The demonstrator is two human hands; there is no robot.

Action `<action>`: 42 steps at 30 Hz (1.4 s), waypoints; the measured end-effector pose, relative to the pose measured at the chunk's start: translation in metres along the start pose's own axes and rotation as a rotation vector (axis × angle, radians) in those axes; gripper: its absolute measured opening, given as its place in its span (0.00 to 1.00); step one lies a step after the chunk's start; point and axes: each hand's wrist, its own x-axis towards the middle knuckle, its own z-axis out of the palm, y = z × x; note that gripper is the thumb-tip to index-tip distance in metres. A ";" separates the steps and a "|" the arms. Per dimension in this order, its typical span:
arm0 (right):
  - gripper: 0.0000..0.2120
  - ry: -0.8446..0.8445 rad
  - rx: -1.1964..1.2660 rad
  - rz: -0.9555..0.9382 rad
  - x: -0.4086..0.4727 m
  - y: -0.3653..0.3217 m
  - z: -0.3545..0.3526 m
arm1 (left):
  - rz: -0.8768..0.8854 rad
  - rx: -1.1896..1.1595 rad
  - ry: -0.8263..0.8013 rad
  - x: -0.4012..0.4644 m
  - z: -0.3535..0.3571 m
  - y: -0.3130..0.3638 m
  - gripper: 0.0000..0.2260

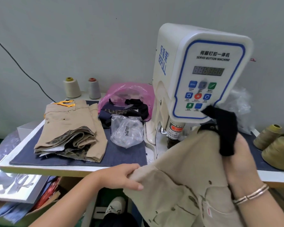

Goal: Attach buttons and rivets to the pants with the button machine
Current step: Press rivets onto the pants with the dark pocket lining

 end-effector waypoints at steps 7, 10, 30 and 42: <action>0.10 0.094 -1.003 -0.332 0.001 -0.012 -0.039 | 0.178 -0.550 0.157 -0.007 -0.002 0.024 0.13; 0.06 -0.227 -1.002 -0.427 -0.019 -0.013 -0.025 | 0.179 -0.524 0.154 0.003 -0.011 0.052 0.12; 0.11 -0.688 -1.355 0.136 0.004 0.026 0.004 | 0.072 -0.643 -0.103 0.027 0.017 0.050 0.09; 0.10 -0.234 -1.097 0.007 0.009 0.016 -0.040 | 0.005 -0.435 -0.108 0.016 -0.016 0.043 0.12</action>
